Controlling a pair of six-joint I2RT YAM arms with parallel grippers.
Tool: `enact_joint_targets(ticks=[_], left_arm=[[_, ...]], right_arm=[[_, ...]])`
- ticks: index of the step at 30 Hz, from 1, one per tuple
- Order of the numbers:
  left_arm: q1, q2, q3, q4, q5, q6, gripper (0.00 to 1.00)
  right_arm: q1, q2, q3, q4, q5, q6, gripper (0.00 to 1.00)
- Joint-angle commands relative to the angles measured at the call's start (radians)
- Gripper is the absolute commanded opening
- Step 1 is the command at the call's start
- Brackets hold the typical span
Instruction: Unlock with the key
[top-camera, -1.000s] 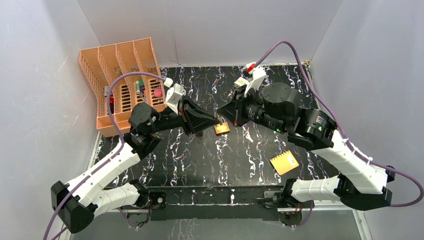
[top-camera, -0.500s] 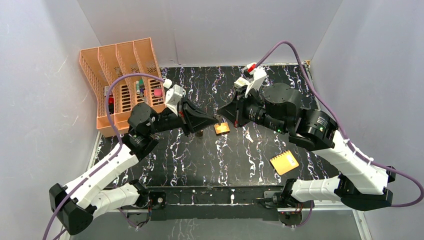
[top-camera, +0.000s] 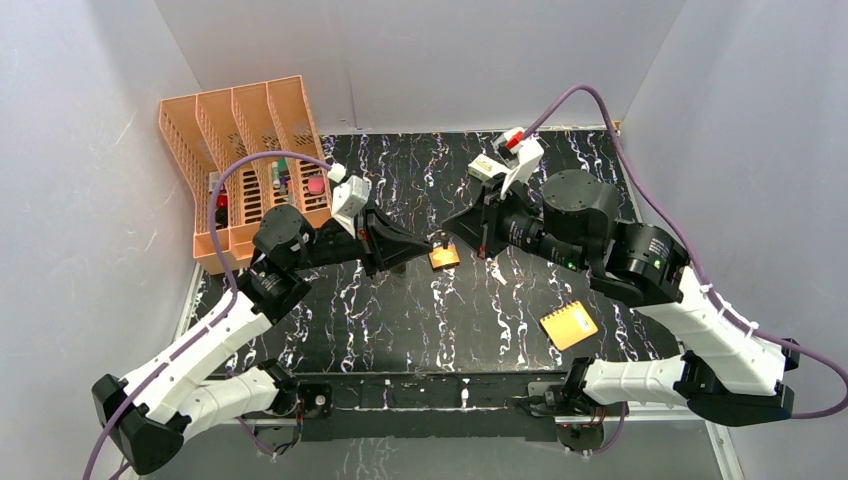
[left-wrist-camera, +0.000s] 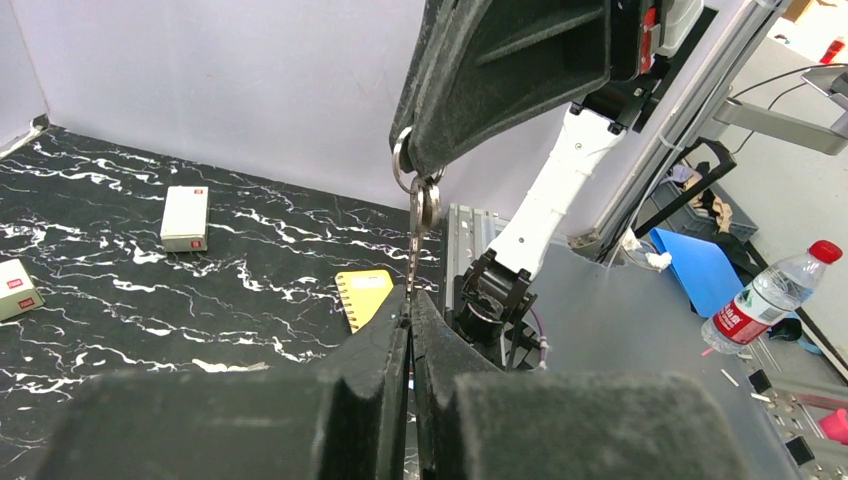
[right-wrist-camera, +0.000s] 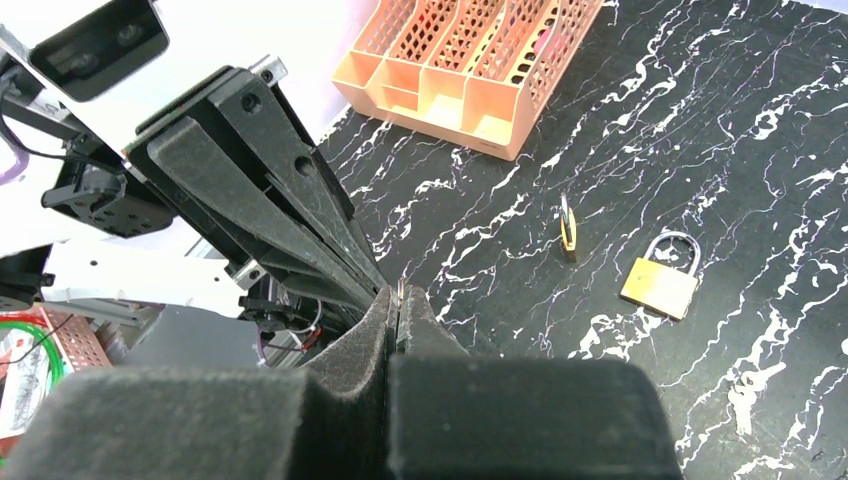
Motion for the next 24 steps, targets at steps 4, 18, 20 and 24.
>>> enact_joint_targets(ticks=[4,18,20,24], left_arm=[[-0.003,-0.021,0.059,0.003,0.015,0.040,0.00],[-0.003,0.011,0.063,0.110,0.040,-0.033,0.00],[-0.003,0.012,0.062,0.112,0.040,-0.034,0.00],[-0.003,0.010,0.061,0.104,0.042,-0.030,0.00]], right_arm=[[-0.002,-0.035,-0.017,0.061,-0.045,-0.020,0.00],[-0.002,-0.016,-0.012,0.080,-0.079,-0.018,0.00],[-0.002,-0.014,-0.013,0.079,-0.081,-0.018,0.00],[-0.002,-0.018,-0.015,0.076,-0.077,-0.020,0.00]])
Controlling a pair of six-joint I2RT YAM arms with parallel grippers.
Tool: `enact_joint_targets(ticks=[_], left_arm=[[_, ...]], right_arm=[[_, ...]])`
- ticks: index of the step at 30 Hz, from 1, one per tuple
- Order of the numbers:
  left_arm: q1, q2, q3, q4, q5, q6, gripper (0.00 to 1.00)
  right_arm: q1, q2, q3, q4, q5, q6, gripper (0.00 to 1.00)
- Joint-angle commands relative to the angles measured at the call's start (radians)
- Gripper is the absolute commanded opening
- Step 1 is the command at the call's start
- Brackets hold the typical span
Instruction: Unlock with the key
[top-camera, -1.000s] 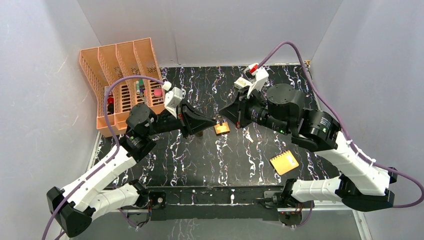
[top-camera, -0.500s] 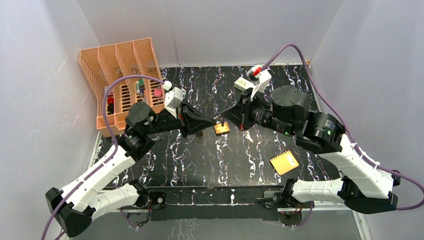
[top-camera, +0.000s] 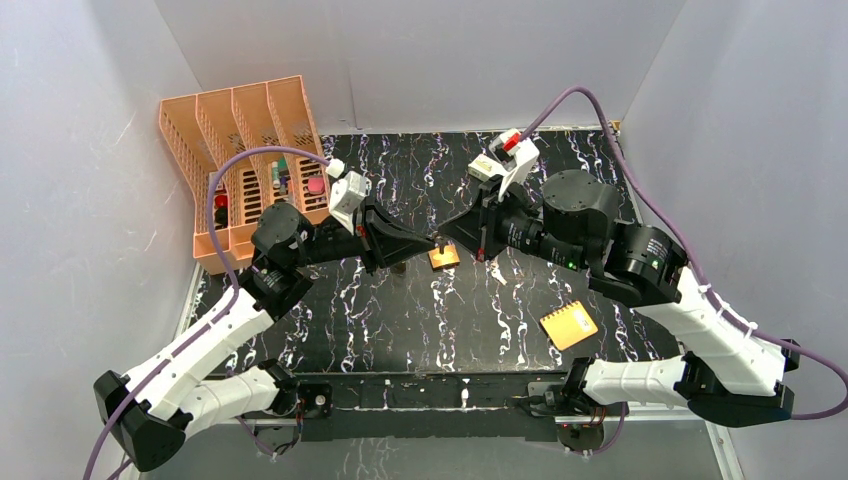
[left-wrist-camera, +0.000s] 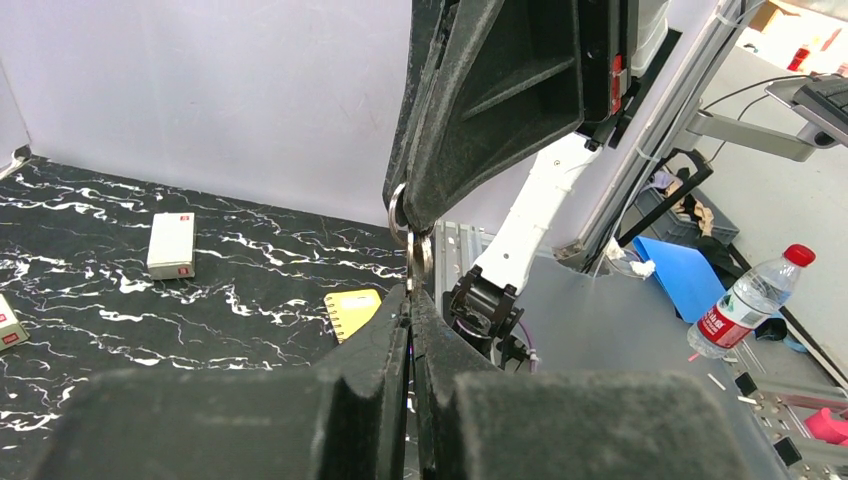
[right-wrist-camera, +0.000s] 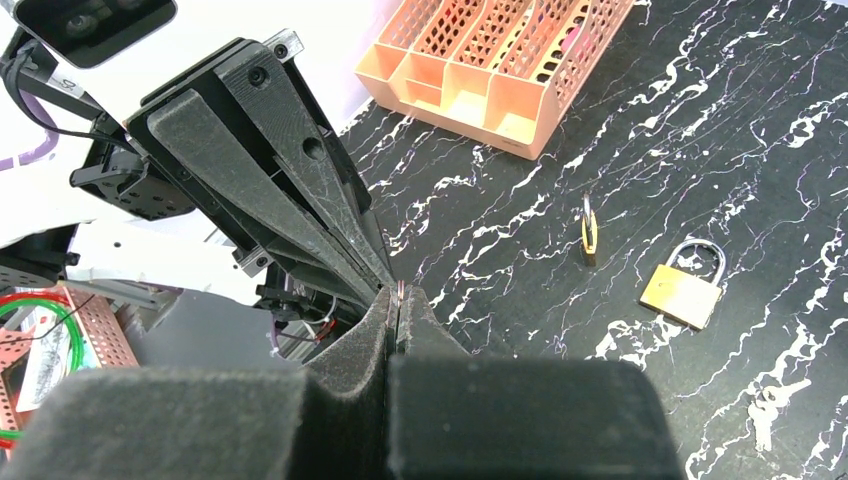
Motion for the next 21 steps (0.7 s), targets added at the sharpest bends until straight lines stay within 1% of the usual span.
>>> enact_joint_targets(ticks=[1,7,8,10,14,15,17,19,21], left_arm=[[-0.003,-0.014,0.038,0.038,0.011,0.008,0.00],[-0.003,-0.065,0.035,-0.037,-0.049,0.094,0.00],[-0.003,-0.070,0.034,-0.046,-0.053,0.102,0.00],[-0.002,-0.078,0.033,-0.060,-0.061,0.115,0.00],[-0.003,-0.092,0.024,-0.055,-0.082,0.131,0.00],[-0.003,-0.095,0.022,-0.054,-0.085,0.134,0.00],[-0.003,-0.099,0.023,-0.058,-0.093,0.143,0.00],[-0.003,-0.100,0.026,-0.062,-0.093,0.148,0.00],[-0.003,-0.099,0.027,-0.065,-0.088,0.149,0.00]], right_arm=[[0.000,-0.005,0.006,0.051,-0.012,-0.013,0.00],[0.000,-0.022,0.004,0.041,-0.020,-0.019,0.00],[0.001,-0.026,0.003,0.039,-0.022,-0.020,0.02],[0.000,-0.027,0.003,0.037,-0.033,-0.023,0.08],[0.000,-0.020,0.004,0.036,-0.058,-0.025,0.25],[0.000,-0.018,0.005,0.036,-0.064,-0.026,0.28],[0.000,-0.017,0.007,0.036,-0.069,-0.026,0.30],[0.000,-0.017,0.008,0.037,-0.071,-0.030,0.26],[0.000,-0.016,0.010,0.039,-0.076,-0.035,0.12]])
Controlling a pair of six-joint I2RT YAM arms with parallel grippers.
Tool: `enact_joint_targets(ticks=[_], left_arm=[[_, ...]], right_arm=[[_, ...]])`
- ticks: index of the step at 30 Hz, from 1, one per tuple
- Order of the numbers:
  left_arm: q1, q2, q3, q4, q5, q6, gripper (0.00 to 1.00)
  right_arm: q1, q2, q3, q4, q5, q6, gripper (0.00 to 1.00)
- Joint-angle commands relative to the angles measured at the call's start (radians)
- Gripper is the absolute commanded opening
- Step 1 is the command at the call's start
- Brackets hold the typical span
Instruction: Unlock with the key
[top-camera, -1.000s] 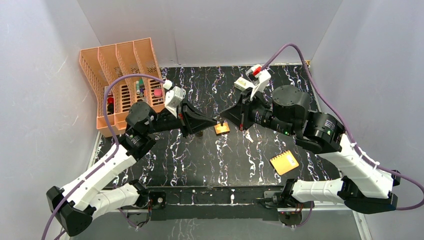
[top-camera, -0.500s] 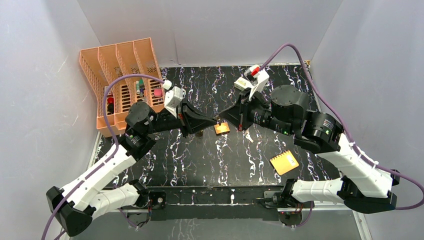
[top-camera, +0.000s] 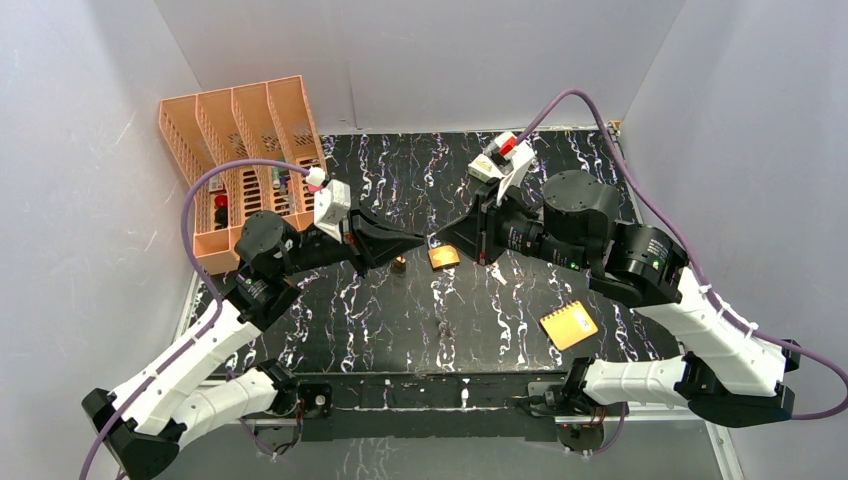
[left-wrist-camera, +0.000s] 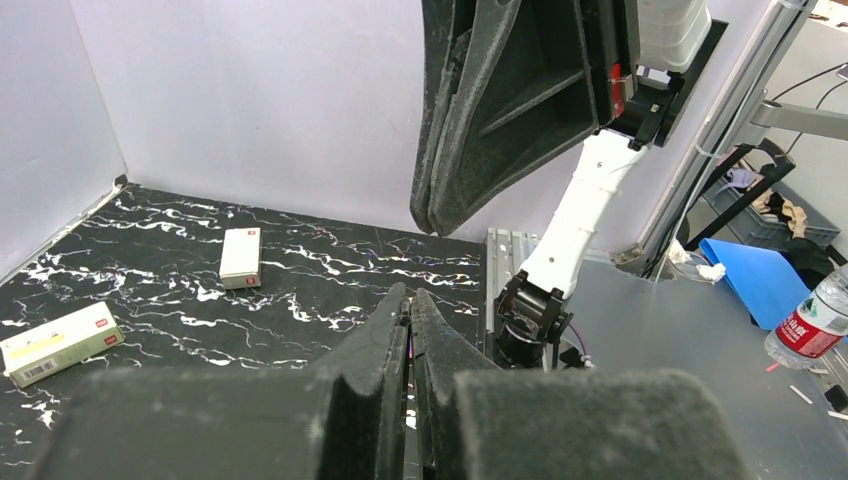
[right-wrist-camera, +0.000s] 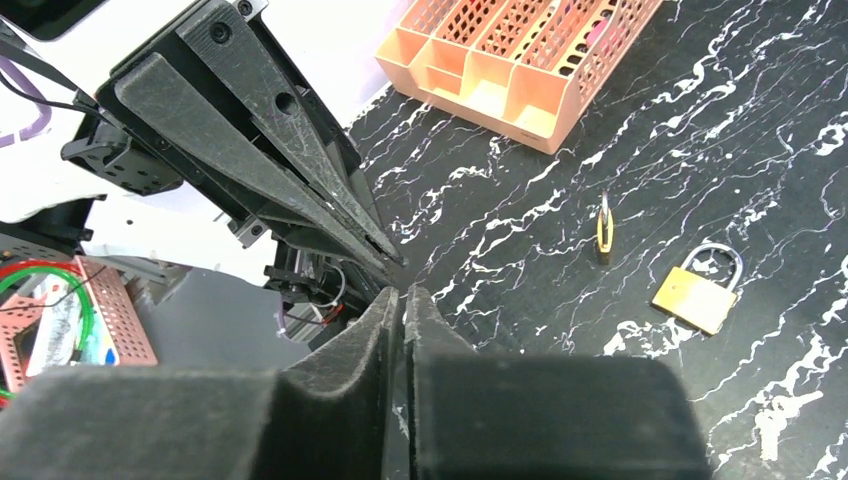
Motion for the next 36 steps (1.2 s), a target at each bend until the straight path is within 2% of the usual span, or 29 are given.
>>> enact_joint_targets(ticks=[1,4,7,9,10,12,13,17,18,20,26,30,36], left_arm=[[-0.003,-0.017,0.028,0.005,-0.008,0.031,0.00],[-0.003,-0.013,0.029,0.000,-0.014,0.022,0.00],[-0.003,-0.019,0.016,-0.025,-0.082,0.010,0.00],[-0.002,-0.040,-0.002,-0.065,-0.136,0.007,0.00],[-0.003,-0.054,-0.019,-0.084,-0.163,0.001,0.09],[-0.003,-0.093,-0.064,-0.121,-0.218,-0.023,0.41],[-0.003,-0.119,-0.093,-0.135,-0.250,-0.041,0.53],[-0.003,-0.234,-0.205,-0.206,-0.404,-0.144,0.85],[-0.003,-0.264,-0.222,-0.232,-0.454,-0.185,0.96],[-0.003,-0.312,-0.239,-0.300,-0.527,-0.255,0.98],[-0.003,-0.386,-0.269,-0.469,-0.596,-0.375,0.98],[-0.003,-0.435,-0.289,-0.518,-0.652,-0.387,0.98],[-0.003,-0.488,-0.318,-0.532,-0.699,-0.379,0.98]], right_arm=[[0.000,-0.015,0.012,0.040,-0.021,-0.014,0.07],[0.000,-0.015,0.008,0.040,-0.013,-0.019,0.05],[0.000,-0.024,-0.034,0.009,0.048,-0.030,0.18],[-0.001,-0.039,-0.118,-0.006,0.105,-0.030,0.26],[0.000,-0.047,-0.171,-0.009,0.125,-0.023,0.29],[0.000,-0.061,-0.287,0.006,0.143,0.010,0.33],[0.000,-0.064,-0.344,0.026,0.138,0.032,0.36],[-0.001,-0.050,-0.562,0.153,0.086,0.087,0.41],[-0.004,-0.033,-0.599,0.188,0.084,0.094,0.42],[-0.016,0.016,-0.666,0.231,0.079,0.113,0.44],[-0.097,0.118,-0.803,0.364,0.097,0.272,0.46],[-0.112,0.199,-0.838,0.432,0.093,0.334,0.45],[-0.151,0.303,-0.859,0.494,0.051,0.310,0.45]])
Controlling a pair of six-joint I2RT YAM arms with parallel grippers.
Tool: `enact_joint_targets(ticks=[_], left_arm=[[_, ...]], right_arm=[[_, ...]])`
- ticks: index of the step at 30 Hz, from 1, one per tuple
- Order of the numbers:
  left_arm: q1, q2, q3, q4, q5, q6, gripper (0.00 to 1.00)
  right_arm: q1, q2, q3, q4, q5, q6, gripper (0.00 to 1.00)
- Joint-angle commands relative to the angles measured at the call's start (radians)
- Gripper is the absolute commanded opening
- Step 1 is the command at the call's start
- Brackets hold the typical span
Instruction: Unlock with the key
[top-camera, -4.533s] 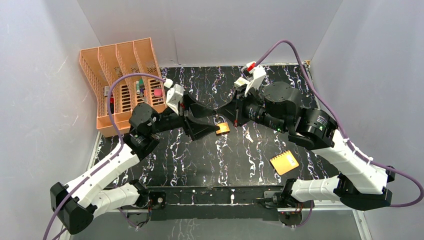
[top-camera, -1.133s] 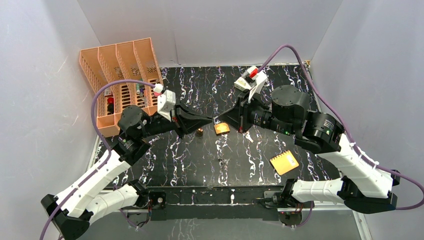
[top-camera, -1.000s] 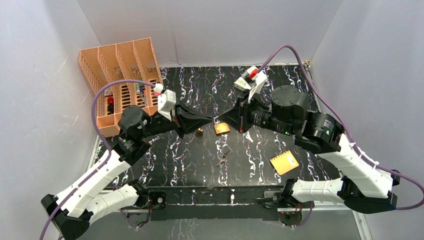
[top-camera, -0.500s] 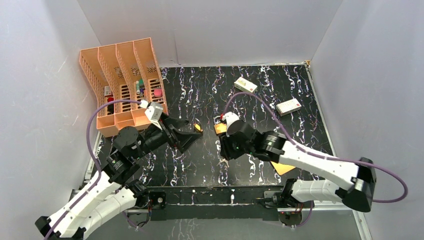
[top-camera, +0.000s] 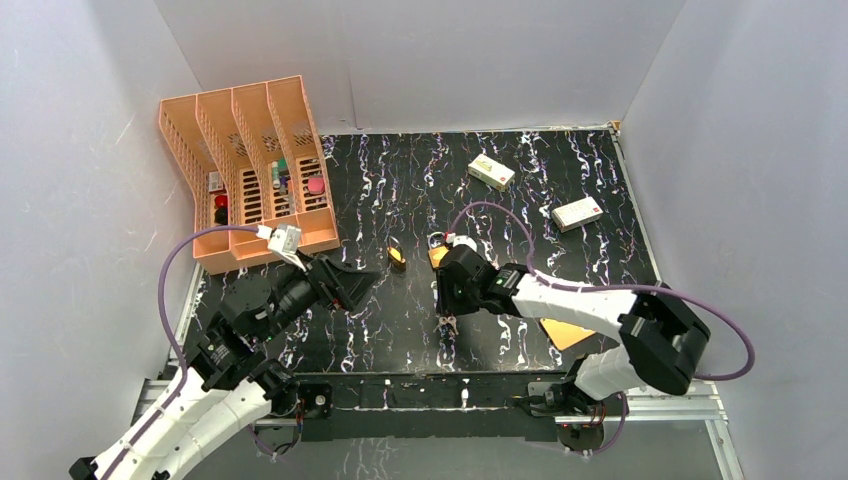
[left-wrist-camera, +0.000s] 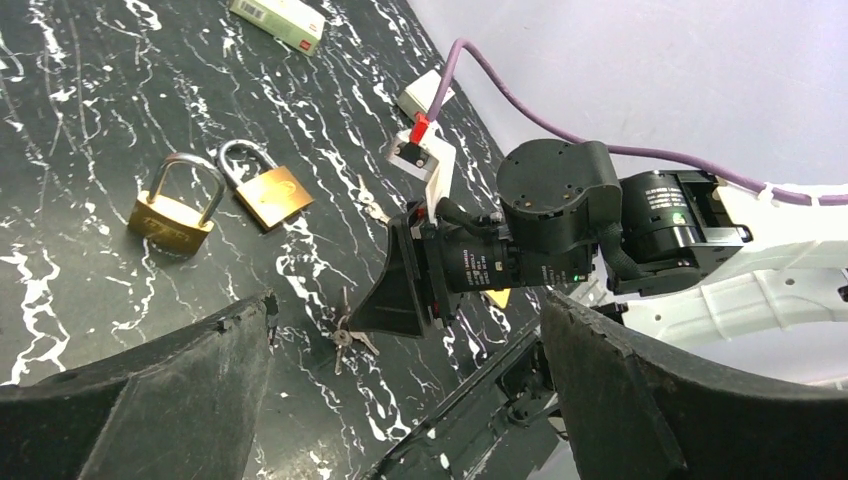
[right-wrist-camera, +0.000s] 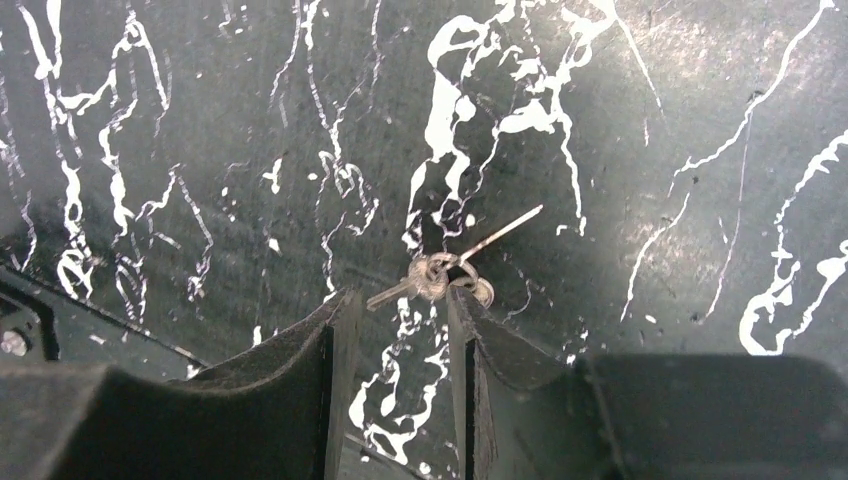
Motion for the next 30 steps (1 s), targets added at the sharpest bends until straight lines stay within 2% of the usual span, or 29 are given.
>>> enact_joint_targets(ticks=[1,7,18,23,28,30], left_arm=[[-0.003,-0.027,0.000,-0.033,-0.063,-0.007,0.98],[-0.003,-0.021,0.002,-0.043,-0.058,0.005,0.98],[-0.003,0.004,0.009,-0.032,-0.055,0.014,0.98],[-0.003,0.005,0.008,-0.027,-0.050,0.006,0.98],[-0.003,0.010,0.012,-0.021,-0.042,-0.003,0.98],[-0.003,0.014,0.016,-0.016,-0.040,-0.006,0.98]], right_arm=[[-0.040,0.036,-0.027,0.122,-0.033,0.013,0.45],[-0.061,0.073,-0.028,0.116,-0.029,-0.036,0.44],[-0.064,0.112,-0.060,0.118,-0.111,-0.062,0.40],[-0.064,0.116,-0.071,0.108,-0.108,-0.074,0.26],[-0.064,0.122,-0.072,0.122,-0.104,-0.084,0.19],[-0.064,0.127,-0.066,0.124,-0.103,-0.091,0.11]])
